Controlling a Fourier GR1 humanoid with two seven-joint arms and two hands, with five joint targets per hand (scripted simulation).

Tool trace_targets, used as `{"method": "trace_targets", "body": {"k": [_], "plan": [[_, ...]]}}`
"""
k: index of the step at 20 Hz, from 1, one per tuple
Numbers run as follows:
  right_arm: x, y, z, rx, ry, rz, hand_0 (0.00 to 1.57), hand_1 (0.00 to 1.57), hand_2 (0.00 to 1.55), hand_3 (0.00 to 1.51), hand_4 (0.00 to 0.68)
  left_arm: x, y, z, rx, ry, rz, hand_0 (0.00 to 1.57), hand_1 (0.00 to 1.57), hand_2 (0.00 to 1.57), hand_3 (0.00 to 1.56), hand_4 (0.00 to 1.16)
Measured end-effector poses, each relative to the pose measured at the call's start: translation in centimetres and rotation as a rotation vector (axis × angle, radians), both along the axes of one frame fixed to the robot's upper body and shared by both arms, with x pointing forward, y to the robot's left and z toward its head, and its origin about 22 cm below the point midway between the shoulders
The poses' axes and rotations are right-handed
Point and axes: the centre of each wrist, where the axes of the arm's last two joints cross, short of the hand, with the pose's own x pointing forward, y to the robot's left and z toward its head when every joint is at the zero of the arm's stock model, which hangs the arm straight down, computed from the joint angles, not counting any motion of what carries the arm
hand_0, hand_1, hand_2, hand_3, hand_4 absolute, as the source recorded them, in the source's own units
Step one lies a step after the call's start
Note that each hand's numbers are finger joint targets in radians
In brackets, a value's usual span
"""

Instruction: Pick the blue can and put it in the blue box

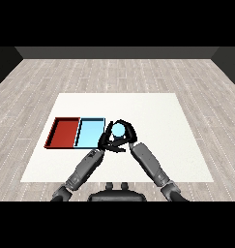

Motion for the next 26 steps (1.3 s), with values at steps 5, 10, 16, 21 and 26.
{"method": "trace_targets", "body": {"k": [5, 10, 16, 21, 26], "plan": [[-0.7, 1.0, 0.1, 0.002, 0.005, 0.018, 1.41, 1.41, 1.44, 1.39, 0.625, 0.1, 0.0, 0.3, 0.011, 0.002, -0.008, 0.00, 0.00, 0.00, 0.00, 0.00], [-1.2, 1.7, 0.3, -0.028, -0.006, 0.034, 1.25, 1.25, 1.41, 1.40, 0.613, 0.0, -1.0, 0.3, 0.010, -0.014, -0.012, 0.00, 0.00, 0.00, 0.00, 0.28], [-1.4, 2.4, 0.4, -0.043, -0.013, 0.059, 1.47, 1.47, 1.47, 1.40, 0.596, 0.7, -0.6, 0.5, 0.192, -0.070, 0.060, 0.32, 0.32, 0.52, 0.17, 0.00], [-1.3, 2.8, 0.2, -0.056, -0.028, 0.062, 1.45, 1.45, 1.46, 1.39, 0.590, 1.0, 0.2, 0.5, 0.354, -0.128, 0.086, 0.00, 0.00, 0.00, 0.00, 0.43], [-1.6, 3.8, 0.5, -0.055, -0.026, 0.079, 1.44, 1.44, 1.45, 1.39, 0.604, 0.2, 0.5, 0.0, 0.239, -0.119, 0.154, 0.95, 0.95, 0.97, 0.85, 0.69]]}}
